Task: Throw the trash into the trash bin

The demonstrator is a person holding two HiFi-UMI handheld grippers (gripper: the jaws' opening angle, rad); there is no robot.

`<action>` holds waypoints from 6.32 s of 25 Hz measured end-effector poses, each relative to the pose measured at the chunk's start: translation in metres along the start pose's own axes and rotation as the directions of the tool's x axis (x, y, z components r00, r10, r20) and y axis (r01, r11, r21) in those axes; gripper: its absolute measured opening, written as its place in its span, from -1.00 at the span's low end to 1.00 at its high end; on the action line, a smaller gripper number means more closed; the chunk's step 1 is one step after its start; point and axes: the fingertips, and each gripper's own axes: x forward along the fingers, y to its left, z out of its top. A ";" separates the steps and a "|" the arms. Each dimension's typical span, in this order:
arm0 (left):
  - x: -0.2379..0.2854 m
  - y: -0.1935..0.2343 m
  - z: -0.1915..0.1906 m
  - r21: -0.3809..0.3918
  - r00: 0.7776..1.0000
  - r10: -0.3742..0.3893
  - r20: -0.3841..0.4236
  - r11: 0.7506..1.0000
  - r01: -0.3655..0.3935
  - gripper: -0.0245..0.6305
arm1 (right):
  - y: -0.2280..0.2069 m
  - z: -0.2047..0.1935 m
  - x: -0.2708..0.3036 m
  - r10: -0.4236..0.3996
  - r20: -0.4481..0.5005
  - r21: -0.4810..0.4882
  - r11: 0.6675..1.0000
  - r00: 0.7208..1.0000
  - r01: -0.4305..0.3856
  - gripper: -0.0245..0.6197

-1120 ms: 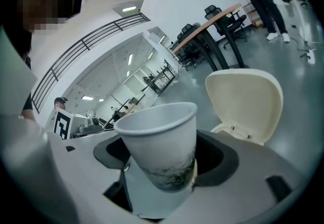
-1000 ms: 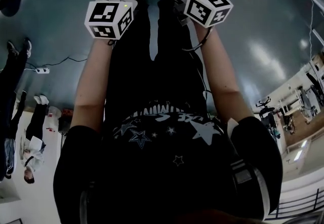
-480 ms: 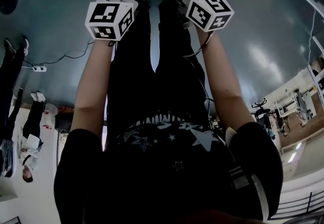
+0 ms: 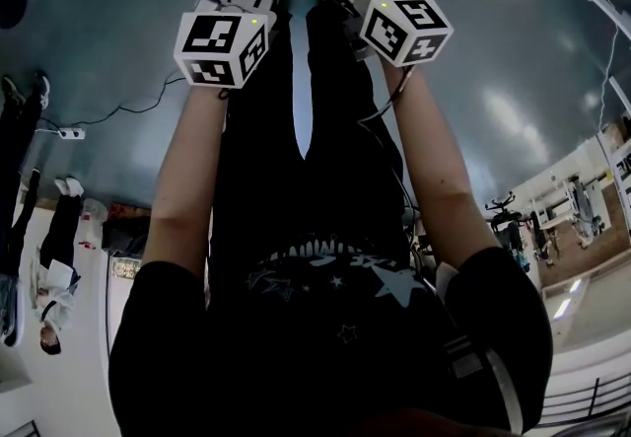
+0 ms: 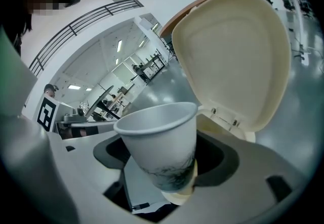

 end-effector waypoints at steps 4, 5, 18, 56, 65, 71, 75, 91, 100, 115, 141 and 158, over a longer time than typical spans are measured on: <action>0.009 0.000 -0.012 -0.026 1.000 0.022 -0.008 0.999 -0.022 -0.89 | -0.011 -0.012 0.005 -0.013 -0.030 -0.026 1.000 0.999 0.012 0.21; 0.010 0.001 -0.015 -0.033 1.000 0.028 -0.008 0.999 -0.028 -0.89 | -0.012 -0.017 0.008 -0.011 -0.040 -0.029 1.000 0.999 0.010 0.21; 0.031 0.015 -0.049 -0.057 0.995 0.084 -0.062 0.995 -0.087 -0.89 | -0.040 -0.051 0.031 -0.041 -0.108 -0.018 0.999 0.993 0.040 0.21; 0.034 0.008 -0.053 0.026 0.991 0.045 -0.128 0.999 -0.042 -0.89 | -0.033 -0.059 0.029 -0.054 -0.178 -0.027 0.998 0.982 0.050 0.40; 0.014 0.003 -0.026 0.058 0.994 0.016 -0.105 0.998 -0.010 -0.89 | -0.014 -0.044 0.021 -0.074 -0.155 0.002 0.997 0.985 0.075 0.40; -0.003 -0.010 -0.018 0.082 0.995 -0.011 -0.104 0.996 0.020 -0.89 | 0.006 -0.029 0.009 -0.077 -0.148 0.017 0.997 0.986 0.081 0.40; -0.023 -0.021 -0.014 0.079 0.995 -0.034 -0.096 0.996 0.042 -0.89 | 0.021 -0.023 -0.003 -0.093 -0.118 0.013 0.995 0.989 0.095 0.31; -0.074 -0.060 0.043 0.098 0.998 -0.063 -0.014 0.993 0.064 -0.89 | 0.056 0.047 -0.076 -0.188 0.089 0.018 0.982 0.978 0.187 -0.80; -0.100 -0.063 0.070 0.109 0.994 -0.106 0.017 0.989 0.104 -0.89 | 0.087 0.041 -0.101 -0.225 0.128 0.112 0.971 0.966 0.211 -0.90; -0.136 -0.093 0.100 0.091 0.992 -0.036 0.123 0.996 0.025 -0.89 | 0.112 0.081 -0.145 -0.104 0.168 -0.050 0.992 0.980 0.114 -0.90; -0.270 -0.245 -0.007 0.090 0.948 0.015 0.317 0.995 -0.046 -0.89 | 0.151 -0.051 -0.334 0.111 0.218 -0.098 0.991 0.970 -0.091 -0.90; -0.335 -0.261 -0.032 0.102 0.929 0.003 0.371 0.994 -0.044 -0.89 | 0.197 -0.079 -0.359 0.158 0.242 -0.123 0.984 0.957 -0.132 -0.90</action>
